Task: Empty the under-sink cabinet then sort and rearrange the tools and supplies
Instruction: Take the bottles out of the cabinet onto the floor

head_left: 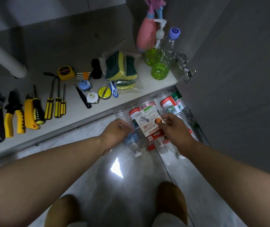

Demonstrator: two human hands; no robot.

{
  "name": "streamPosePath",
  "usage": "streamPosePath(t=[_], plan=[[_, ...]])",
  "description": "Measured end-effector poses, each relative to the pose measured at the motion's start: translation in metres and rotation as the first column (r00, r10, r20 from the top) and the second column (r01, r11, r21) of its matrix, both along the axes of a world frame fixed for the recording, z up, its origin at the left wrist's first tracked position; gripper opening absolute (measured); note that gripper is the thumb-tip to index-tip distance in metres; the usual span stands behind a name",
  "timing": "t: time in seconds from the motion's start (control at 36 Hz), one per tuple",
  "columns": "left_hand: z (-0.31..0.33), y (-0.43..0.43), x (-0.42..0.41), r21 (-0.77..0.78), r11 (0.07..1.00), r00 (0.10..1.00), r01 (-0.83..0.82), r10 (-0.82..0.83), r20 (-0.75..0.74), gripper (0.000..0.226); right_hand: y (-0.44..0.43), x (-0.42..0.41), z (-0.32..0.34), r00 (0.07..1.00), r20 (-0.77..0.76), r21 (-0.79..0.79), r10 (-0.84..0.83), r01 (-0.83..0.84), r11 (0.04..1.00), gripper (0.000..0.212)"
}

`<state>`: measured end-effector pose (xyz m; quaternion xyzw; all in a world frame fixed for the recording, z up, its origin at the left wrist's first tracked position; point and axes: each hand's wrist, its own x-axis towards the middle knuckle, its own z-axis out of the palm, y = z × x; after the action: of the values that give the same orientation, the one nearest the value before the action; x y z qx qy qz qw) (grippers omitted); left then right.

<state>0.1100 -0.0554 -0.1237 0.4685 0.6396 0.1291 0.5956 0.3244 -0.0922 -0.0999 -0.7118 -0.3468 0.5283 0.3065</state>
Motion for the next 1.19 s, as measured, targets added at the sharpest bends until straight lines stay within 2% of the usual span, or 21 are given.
streamPosePath(t=[0.06, 0.14, 0.22, 0.33, 0.42, 0.53, 0.72, 0.83, 0.94, 1.0, 1.08, 1.19], plan=[[-0.003, 0.001, -0.011, -0.058, 0.998, 0.998, -0.024, 0.021, -0.056, 0.017, 0.003, -0.007, -0.003, 0.991, 0.114, 0.045, 0.069, -0.074, 0.996, 0.009], [-0.001, 0.002, -0.023, -0.175, 0.979, 0.995, -0.102, 0.101, -0.017, 0.028, 0.009, -0.023, -0.010, 0.924, 0.342, 0.069, 0.172, -0.207, 0.976, 0.008], [0.002, 0.003, -0.028, -0.232, 0.964, 0.984, -0.128, 0.153, 0.094, 0.047, 0.019, -0.040, -0.013, 0.902, 0.384, 0.035, 0.199, -0.229, 0.973, 0.009], [0.004, 0.003, -0.024, -0.255, 0.966, 0.977, -0.051, 0.100, 0.186, 0.070, 0.028, -0.051, -0.014, 0.862, 0.447, -0.030, 0.238, -0.252, 0.967, 0.032], [0.003, 0.001, -0.018, -0.250, 0.968, 0.979, 0.024, 0.028, 0.201, 0.067, 0.024, -0.051, -0.016, 0.850, 0.474, -0.004, 0.230, -0.259, 0.966, 0.039], [0.000, -0.002, -0.009, -0.201, 0.976, 0.976, 0.084, -0.039, 0.215, 0.044, 0.015, -0.046, -0.018, 0.832, 0.507, 0.055, 0.224, -0.290, 0.955, 0.039], [0.006, -0.003, -0.005, -0.186, 0.980, 0.975, 0.074, -0.032, 0.220, 0.044, 0.008, -0.031, -0.020, 0.773, 0.560, 0.075, 0.298, -0.406, 0.911, 0.033], [0.014, 0.001, -0.008, -0.115, 0.989, 0.982, 0.093, -0.072, 0.176, 0.039, 0.011, -0.023, -0.014, 0.736, 0.586, 0.038, 0.340, -0.444, 0.895, 0.035], [0.028, 0.013, -0.009, 0.047, 0.992, 0.984, 0.116, -0.121, 0.130, 0.041, 0.017, -0.012, 0.003, 0.669, 0.626, 0.017, 0.401, -0.526, 0.851, 0.039], [0.047, 0.022, -0.007, 0.117, 0.984, 0.983, 0.137, -0.149, 0.104, 0.033, 0.026, -0.007, 0.016, 0.642, 0.660, 0.053, 0.390, -0.557, 0.829, 0.037], [0.077, 0.041, -0.001, 0.224, 0.963, 0.980, 0.152, -0.175, 0.091, 0.023, 0.049, 0.000, 0.041, 0.620, 0.724, 0.133, 0.300, -0.554, 0.822, 0.036], [0.103, 0.071, 0.008, 0.391, 0.907, 0.983, 0.157, -0.183, 0.028, 0.023, 0.096, 0.009, 0.076, 0.594, 0.799, 0.265, 0.090, -0.482, 0.835, 0.048]])
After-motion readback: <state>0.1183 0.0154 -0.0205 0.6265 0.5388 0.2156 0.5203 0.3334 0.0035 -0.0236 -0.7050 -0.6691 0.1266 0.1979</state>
